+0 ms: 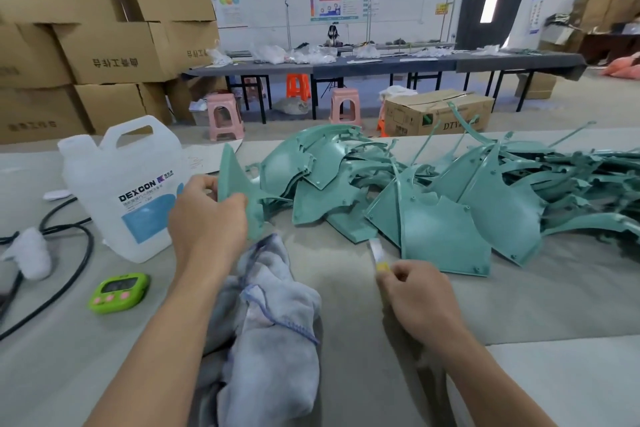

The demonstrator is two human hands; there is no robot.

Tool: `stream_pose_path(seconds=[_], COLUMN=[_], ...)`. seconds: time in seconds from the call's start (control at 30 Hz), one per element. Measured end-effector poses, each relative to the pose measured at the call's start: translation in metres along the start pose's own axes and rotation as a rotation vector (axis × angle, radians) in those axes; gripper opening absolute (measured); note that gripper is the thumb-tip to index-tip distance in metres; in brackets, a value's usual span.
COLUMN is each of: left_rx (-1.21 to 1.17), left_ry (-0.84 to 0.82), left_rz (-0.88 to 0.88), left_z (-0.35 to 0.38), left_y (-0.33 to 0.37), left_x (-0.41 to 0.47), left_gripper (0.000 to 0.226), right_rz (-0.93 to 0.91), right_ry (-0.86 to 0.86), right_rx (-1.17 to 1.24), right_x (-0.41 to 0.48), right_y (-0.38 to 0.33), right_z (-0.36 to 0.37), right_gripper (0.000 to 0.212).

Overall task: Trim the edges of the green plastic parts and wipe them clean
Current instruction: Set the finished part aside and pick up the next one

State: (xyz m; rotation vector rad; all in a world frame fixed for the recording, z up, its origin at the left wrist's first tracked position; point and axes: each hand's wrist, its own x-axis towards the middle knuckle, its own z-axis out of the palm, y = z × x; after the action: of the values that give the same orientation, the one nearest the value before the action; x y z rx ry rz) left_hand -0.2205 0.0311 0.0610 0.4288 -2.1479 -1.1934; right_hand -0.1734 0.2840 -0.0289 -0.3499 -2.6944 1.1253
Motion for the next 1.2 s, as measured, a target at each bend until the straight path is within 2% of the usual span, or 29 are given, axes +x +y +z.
stream_pose_path(seconds=[0.13, 0.23, 0.3, 0.37, 0.43, 0.57, 0.77, 0.9, 1.0, 1.07, 1.2], left_rx=[0.032, -0.009, -0.044, -0.079, -0.069, 0.012, 0.058, 0.083, 0.074, 0.015, 0.046], left_ry=[0.079, 0.052, -0.049, -0.231, -0.400, -0.424, -0.448, -0.419, -0.412, -0.431, -0.436], left_rz=[0.233, 0.349, 0.357, 0.336, 0.300, 0.274, 0.280, 0.268, 0.261, 0.220, 0.266], left_z=[-0.032, -0.038, -0.032, -0.021, -0.011, -0.006, -0.004, -0.001, 0.000, 0.000, -0.001], left_y=[0.001, -0.007, -0.019, -0.038, -0.055, -0.063, -0.065, -0.063, -0.061, -0.061, -0.062], left_x=[-0.036, -0.068, -0.088, -0.105, -0.115, -0.111, -0.110, -0.107, -0.107, -0.107, -0.107], left_gripper=[0.013, 0.010, 0.011, 0.025, 0.037, 0.034, 0.031, 0.022, 0.010, 0.011, 0.015], right_rz=[-0.014, 0.003, 0.012, 0.009, -0.004, -0.040, -0.277, -0.354, -0.441, -0.497, -0.482], right_ry=[0.031, 0.009, 0.036, 0.098, 0.161, 0.200, -0.030, -0.149, -0.200, -0.258, -0.434], right_rx=[0.160, 0.361, 0.530, 0.662, 0.682, 0.630, 0.679, 0.727, 0.649, 0.587, 0.671], right_x=[-0.002, -0.008, -0.010, -0.010, -0.009, -0.006, -0.013, -0.015, -0.016, -0.017, -0.016], right_y=[0.002, -0.001, -0.003, -0.004, -0.003, 0.000, -0.014, -0.017, -0.017, -0.018, -0.017], right_z=[0.001, 0.005, 0.008, 0.009, 0.009, 0.010, 0.005, -0.003, -0.007, -0.011, -0.023], right_gripper=[0.035, 0.033, 0.031, 0.031, 0.029, 0.029, 0.031, 0.030, 0.026, 0.021, 0.013])
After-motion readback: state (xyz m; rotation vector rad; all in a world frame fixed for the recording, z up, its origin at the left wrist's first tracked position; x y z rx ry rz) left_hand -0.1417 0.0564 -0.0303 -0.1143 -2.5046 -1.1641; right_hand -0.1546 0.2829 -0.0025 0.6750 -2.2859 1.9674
